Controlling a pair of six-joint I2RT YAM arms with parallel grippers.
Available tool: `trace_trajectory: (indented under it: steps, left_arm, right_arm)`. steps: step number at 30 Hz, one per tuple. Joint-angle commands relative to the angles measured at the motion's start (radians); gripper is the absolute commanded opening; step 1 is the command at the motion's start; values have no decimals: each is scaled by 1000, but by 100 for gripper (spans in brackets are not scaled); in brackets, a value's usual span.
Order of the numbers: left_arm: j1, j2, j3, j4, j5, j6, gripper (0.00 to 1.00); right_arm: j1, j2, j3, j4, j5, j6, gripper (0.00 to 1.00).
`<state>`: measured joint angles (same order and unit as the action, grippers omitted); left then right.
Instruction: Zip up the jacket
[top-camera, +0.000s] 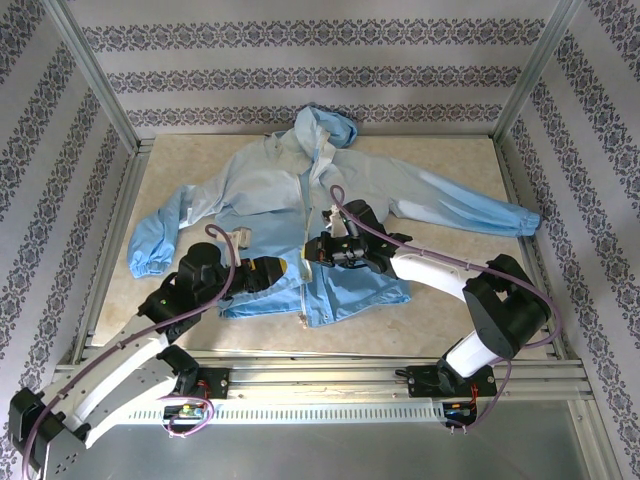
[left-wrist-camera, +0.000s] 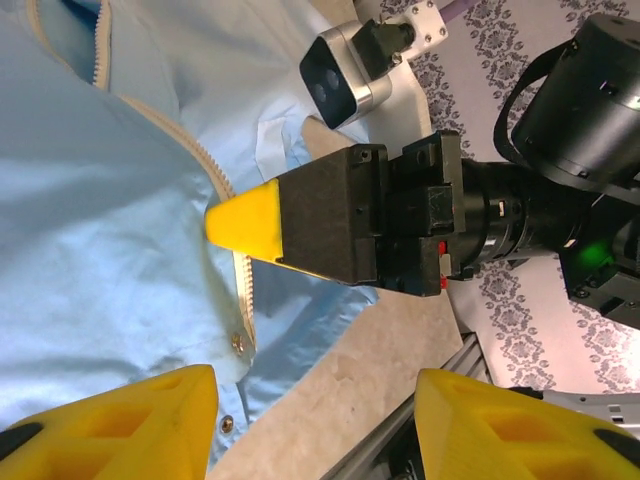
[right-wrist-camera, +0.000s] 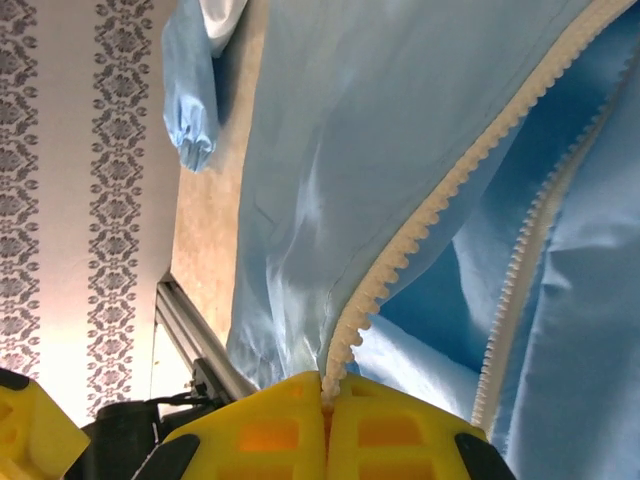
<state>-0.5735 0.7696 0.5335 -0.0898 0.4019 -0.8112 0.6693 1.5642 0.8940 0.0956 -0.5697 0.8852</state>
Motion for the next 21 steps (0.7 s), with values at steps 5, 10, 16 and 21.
trace_trajectory:
  steps: [5,10,16,21]
  left_arm:
    - [12,166,-110,277,54,-66,49]
    - [13,237,-142,462,80,-103,47]
    - [14,269,-156,528,102,-130,42]
    - [14,300,-191,625,121,-174,38]
  right_arm:
    - [-5,7,38,89,-71,73,0]
    - [-4,16,58,87,-81,79,0]
    - [-3,33,63,104,-87,92,0]
    - [2,39,61,108,-82,97,0]
